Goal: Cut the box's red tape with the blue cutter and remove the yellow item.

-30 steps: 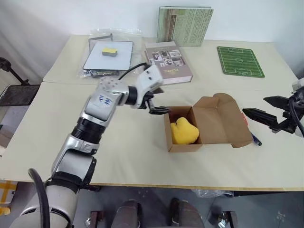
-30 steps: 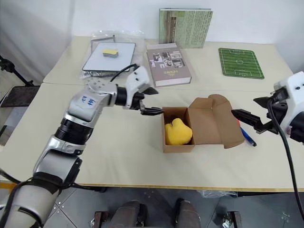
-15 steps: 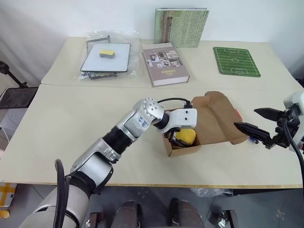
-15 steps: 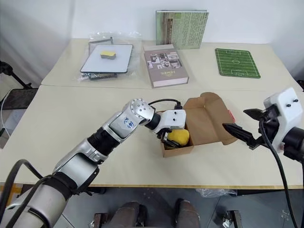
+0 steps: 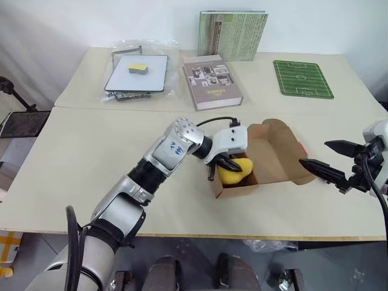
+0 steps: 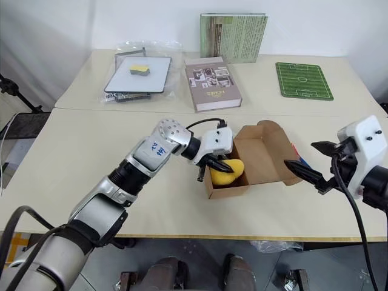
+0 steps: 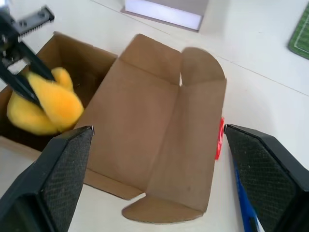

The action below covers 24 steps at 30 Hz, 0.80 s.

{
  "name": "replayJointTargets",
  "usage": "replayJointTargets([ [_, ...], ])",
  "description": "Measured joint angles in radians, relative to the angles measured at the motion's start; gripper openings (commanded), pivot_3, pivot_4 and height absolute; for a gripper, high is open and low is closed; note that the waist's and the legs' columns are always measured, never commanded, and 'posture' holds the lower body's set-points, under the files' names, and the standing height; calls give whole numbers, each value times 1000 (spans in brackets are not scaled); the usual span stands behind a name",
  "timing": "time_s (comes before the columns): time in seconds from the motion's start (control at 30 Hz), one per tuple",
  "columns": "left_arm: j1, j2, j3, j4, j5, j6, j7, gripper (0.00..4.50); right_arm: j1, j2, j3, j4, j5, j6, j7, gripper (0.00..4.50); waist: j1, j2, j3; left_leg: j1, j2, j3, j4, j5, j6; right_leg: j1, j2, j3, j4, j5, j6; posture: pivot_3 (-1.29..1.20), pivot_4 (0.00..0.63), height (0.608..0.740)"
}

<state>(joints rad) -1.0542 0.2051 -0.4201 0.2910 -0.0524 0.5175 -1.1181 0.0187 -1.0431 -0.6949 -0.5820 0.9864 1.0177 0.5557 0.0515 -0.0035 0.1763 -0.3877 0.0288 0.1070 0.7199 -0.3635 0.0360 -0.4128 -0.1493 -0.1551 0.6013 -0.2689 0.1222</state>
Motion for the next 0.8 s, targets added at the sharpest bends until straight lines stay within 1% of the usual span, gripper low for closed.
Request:
replayJointTargets([
  [0.07, 0, -8, 56, -43, -38, 32, 18, 79, -2, 0, 0, 1, 3, -14, 32, 4500, -1, 0, 0, 0, 0, 0, 0, 0, 0, 0, 0, 0, 0, 0, 0, 0, 150, 740],
  [0.2, 0, -6, 127, -84, -76, 90, 70, 79, -5, 0, 0, 12, 5, -44, 97, 4500, -1, 0, 0, 0, 0, 0, 0, 0, 0, 0, 0, 0, 0, 0, 0, 0, 150, 740],
  [0.27, 0, -1, 176, -95, -86, 125, 131, 79, -12, 0, 1, 25, 4, -78, 149, 4500, -1, 0, 0, 0, 0, 0, 0, 0, 0, 0, 0, 0, 0, 0, 0, 0, 150, 740],
  [0.37, -2, 69, 219, -106, -40, 163, 256, 79, -47, -8, 30, 51, -15, -117, 204, 4500, -6, 0, 0, 1, 0, 0, 0, 0, 0, 0, 0, 1, 1, 0, 0, 0, 150, 740],
  [0.47, 23, 164, 245, -143, 28, 221, 374, 79, -115, -17, 105, 112, -47, -150, 237, 4500, -16, 0, 0, 2, 0, 1, -1, 0, 0, 0, 0, 1, 1, 0, 0, 0, 150, 740],
  [0.57, 134, 244, 279, -241, 72, 339, 472, 79, -195, -23, 205, 176, -89, -185, 274, 4500, -26, 0, 0, 2, 0, 1, -1, 0, 0, 0, 0, 1, 1, 0, 0, 0, 150, 740],
  [0.7, 254, 301, 315, -334, 100, 497, 551, 79, -290, -24, 310, 256, -145, -218, 327, 4500, -24, 0, 1, 1, 0, 1, -1, 0, 0, 0, 0, 0, 1, 0, 0, 0, 150, 740],
  [0.73, 282, 325, 328, -374, 101, 541, 564, 79, -328, -24, 353, 284, -163, -233, 347, 4500, -24, 0, 1, 1, 0, 0, 0, 0, -1, 0, 0, 0, 1, 0, 0, 0, 150, 740],
  [0.8, 315, 355, 346, -424, 102, 595, 581, 803, -373, -23, 403, 323, -190, -250, 374, 4500, -21, 0, 1, 1, 0, 0, 0, 0, -1, 0, 0, 0, 1, 0, 0, 0, 150, 740],
])
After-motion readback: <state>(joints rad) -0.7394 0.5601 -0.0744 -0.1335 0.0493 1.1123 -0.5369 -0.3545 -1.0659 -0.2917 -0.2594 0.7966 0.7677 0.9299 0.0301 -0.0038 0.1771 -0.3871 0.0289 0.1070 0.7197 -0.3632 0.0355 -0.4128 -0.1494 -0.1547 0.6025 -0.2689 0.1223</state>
